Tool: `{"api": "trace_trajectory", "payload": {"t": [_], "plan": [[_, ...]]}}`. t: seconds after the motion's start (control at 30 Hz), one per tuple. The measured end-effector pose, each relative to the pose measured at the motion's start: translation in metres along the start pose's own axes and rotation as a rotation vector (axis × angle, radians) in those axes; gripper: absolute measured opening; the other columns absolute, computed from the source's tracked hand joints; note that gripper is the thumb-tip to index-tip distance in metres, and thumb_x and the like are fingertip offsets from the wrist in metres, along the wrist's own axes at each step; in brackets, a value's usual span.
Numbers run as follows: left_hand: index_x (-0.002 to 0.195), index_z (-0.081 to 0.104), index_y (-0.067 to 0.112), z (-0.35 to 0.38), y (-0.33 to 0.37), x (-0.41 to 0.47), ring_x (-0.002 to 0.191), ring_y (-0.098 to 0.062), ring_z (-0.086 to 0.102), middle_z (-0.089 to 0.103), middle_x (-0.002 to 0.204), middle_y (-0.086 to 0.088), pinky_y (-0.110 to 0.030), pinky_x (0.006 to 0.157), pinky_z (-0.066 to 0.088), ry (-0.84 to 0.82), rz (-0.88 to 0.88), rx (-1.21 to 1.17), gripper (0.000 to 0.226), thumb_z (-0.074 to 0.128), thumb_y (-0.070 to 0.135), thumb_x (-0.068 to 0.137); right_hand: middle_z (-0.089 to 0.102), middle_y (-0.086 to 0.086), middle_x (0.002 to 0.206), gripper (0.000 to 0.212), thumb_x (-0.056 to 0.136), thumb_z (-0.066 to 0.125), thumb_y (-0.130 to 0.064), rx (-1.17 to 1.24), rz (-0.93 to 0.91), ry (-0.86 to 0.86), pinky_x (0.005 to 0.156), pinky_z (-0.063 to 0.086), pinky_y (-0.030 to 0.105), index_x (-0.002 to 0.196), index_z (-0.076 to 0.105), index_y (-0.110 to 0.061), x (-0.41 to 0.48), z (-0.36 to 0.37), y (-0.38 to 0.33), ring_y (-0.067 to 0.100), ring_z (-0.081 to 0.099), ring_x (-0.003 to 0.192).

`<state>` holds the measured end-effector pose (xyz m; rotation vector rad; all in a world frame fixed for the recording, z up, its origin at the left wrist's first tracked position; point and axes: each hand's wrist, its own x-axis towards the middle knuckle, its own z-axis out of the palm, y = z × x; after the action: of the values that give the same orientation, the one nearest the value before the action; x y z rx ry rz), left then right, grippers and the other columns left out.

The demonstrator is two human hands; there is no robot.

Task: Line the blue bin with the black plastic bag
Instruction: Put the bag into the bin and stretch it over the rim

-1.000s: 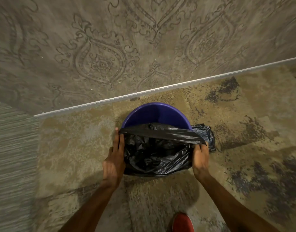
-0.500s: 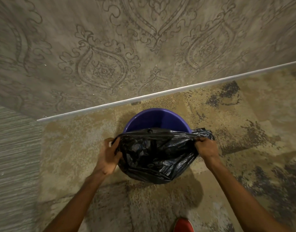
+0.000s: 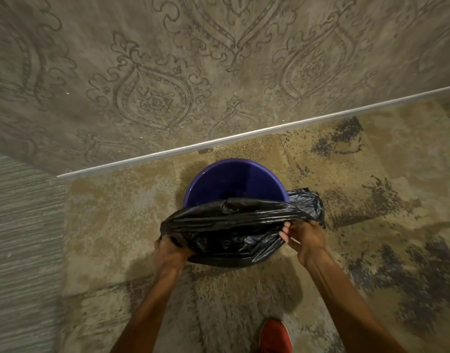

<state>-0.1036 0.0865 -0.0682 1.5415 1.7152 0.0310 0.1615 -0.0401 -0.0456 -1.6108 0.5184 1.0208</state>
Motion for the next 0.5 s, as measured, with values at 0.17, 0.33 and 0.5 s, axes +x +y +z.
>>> {"api": "trace_trajectory", "payload": {"t": [0.17, 0.33, 0.5], "plan": [[0.111, 0.061, -0.005, 0.007, 0.010, 0.000, 0.068, -0.031, 0.062, 0.064, 0.096, -0.021, -0.027, 0.041, 0.056, -0.059, -0.487, -0.797, 0.030, 0.055, -0.017, 0.084, 0.064, 0.009, 0.100, 0.018, 0.095, 0.056, -0.011, -0.009, -0.107, 0.093, 0.079, 0.055, 0.041, 0.112, 0.059, -0.014, 0.002, 0.005, 0.012, 0.021, 0.060, 0.089], [0.129, 0.054, -0.004, 0.014, 0.024, -0.016, 0.111, -0.034, 0.058, 0.058, 0.120, -0.019, -0.034, 0.077, 0.055, -0.057, -0.570, -0.907, 0.035, 0.044, -0.004, 0.096, 0.069, 0.006, 0.101, 0.022, 0.090, 0.067, -0.019, -0.074, -0.187, 0.166, 0.086, 0.057, 0.048, 0.110, 0.061, -0.013, 0.005, 0.006, 0.019, 0.021, 0.065, 0.088], [0.133, 0.049, -0.008, 0.013, 0.026, -0.013, 0.094, -0.017, 0.063, 0.054, 0.132, -0.021, -0.021, 0.073, 0.050, 0.031, -0.602, -0.974, 0.037, 0.039, -0.004, 0.098, 0.070, 0.000, 0.085, 0.022, 0.090, 0.066, -0.013, -0.136, -0.173, 0.164, 0.055, 0.049, 0.023, 0.111, 0.068, -0.006, 0.019, -0.002, 0.020, 0.017, 0.067, 0.077]]}}
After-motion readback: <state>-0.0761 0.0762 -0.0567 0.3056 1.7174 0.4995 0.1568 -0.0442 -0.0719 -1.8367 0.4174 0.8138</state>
